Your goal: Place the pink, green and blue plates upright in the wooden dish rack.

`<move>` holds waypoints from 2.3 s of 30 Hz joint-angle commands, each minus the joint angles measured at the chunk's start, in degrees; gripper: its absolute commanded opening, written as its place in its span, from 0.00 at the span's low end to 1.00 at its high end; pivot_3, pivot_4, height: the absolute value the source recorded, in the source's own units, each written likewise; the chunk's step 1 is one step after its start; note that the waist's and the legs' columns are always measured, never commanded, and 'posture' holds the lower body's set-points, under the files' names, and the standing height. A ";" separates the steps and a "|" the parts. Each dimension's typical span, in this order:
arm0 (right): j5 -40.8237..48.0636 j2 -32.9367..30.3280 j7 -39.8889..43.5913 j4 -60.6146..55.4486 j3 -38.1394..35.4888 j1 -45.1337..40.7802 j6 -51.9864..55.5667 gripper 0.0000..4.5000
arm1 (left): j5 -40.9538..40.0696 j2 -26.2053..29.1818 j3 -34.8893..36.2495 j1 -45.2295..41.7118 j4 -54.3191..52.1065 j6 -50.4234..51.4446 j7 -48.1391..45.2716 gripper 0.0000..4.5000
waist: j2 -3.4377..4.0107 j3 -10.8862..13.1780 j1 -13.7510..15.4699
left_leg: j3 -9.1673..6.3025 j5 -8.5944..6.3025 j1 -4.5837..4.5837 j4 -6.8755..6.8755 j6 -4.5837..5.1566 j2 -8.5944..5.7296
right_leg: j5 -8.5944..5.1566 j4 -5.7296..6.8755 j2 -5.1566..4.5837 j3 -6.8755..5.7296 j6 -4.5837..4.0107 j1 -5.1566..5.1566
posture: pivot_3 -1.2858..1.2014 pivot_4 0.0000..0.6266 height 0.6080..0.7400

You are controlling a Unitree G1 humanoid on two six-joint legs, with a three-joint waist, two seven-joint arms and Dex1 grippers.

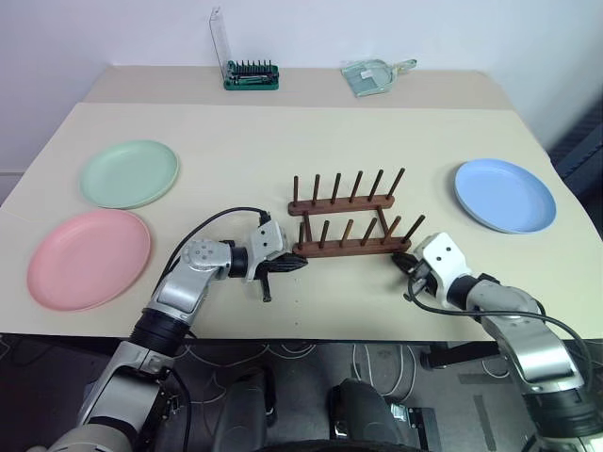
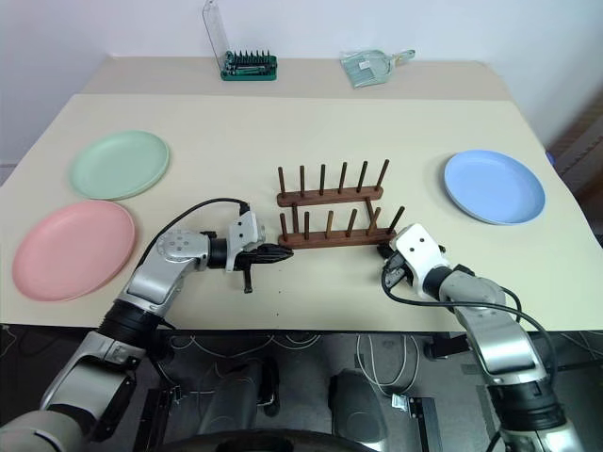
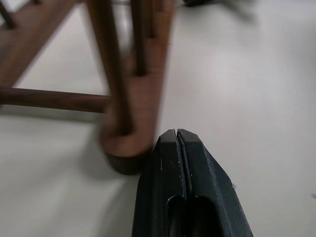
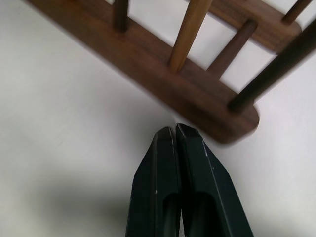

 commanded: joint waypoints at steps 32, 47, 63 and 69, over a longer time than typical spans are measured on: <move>0.25 -1.08 2.93 0.19 -3.32 -1.46 -5.10 0.02 | -5.03 3.93 4.70 0.25 -0.13 -1.78 1.92 0.00 | 0.01 0.01 0.04 | 0.02 0.13 -0.05 -0.04 -0.22 -0.01 | -0.01 -0.03 -0.01 -0.01 0.01 -0.04 | 0.52 0.24 0.94; 13.55 -5.88 14.73 -15.58 -1.59 -1.61 6.21 1.00 | -26.55 15.80 34.11 13.75 -21.56 21.69 10.57 1.00 | -0.01 0.05 -0.01 | -0.09 -0.03 -0.05 -0.12 0.03 0.00 | -0.01 -0.07 -0.08 -0.02 0.00 -0.03 | 0.52 0.24 0.94; 11.22 -2.88 19.09 -6.27 6.54 -11.11 1.41 1.00 | -18.06 20.28 57.09 17.02 -4.55 35.00 46.42 1.00 | -0.15 0.09 0.08 | -0.08 -0.07 -0.07 -0.14 0.06 -0.02 | -0.01 -0.08 -0.12 -0.04 0.00 -0.09 | 0.52 0.24 0.94; 10.75 -2.26 18.91 -6.19 7.04 -10.87 0.93 1.00 | -17.80 23.53 56.14 16.52 0.40 39.77 47.48 1.00 | -0.34 0.06 0.11 | -0.07 -0.08 -0.09 -0.15 0.01 -0.02 | 0.00 -0.08 -0.15 -0.05 0.00 -0.19 | 0.52 0.24 0.94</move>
